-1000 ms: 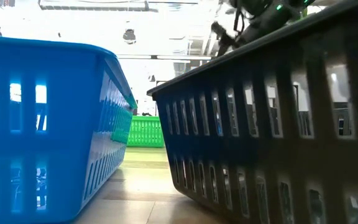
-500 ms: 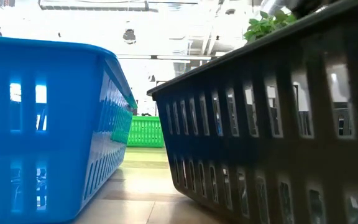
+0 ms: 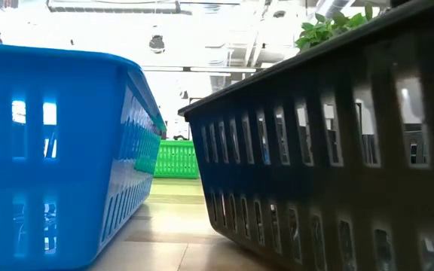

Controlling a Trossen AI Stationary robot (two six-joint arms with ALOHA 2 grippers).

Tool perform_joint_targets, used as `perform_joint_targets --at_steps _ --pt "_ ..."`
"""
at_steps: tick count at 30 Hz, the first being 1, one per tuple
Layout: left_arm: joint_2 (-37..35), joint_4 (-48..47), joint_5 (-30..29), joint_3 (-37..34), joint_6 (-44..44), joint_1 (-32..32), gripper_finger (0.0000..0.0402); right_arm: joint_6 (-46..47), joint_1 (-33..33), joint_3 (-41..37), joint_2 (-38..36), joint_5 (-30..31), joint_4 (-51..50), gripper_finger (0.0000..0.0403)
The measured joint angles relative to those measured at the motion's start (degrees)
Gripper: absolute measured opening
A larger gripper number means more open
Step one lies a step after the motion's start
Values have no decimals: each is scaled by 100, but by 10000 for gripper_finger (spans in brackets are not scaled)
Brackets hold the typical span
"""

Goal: Stack baskets by color
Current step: Stack the bottom black bin on the top black bin

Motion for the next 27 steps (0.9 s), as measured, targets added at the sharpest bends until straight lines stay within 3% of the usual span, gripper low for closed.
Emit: perform_joint_targets --at_steps 9,11,15,17,22,27 --pt "1 -13 -325 0 -400 0 320 -598 -190 71 515 -108 -72 206" --pt "2 -13 -346 0 -480 2 320 -547 -225 73 525 -118 -44 176" --pt "1 -11 -435 0 -530 2 320 -581 -263 109 338 -303 -216 52" --pt "3 -13 -435 0 -530 2 320 -827 -262 153 196 -303 -345 18" --pt "3 -11 -338 0 -478 2 320 -1385 -445 497 -490 -319 -1009 9" --pt "1 -10 -223 0 -252 2 320 -2301 -998 1146 -1377 -81 -2611 10"
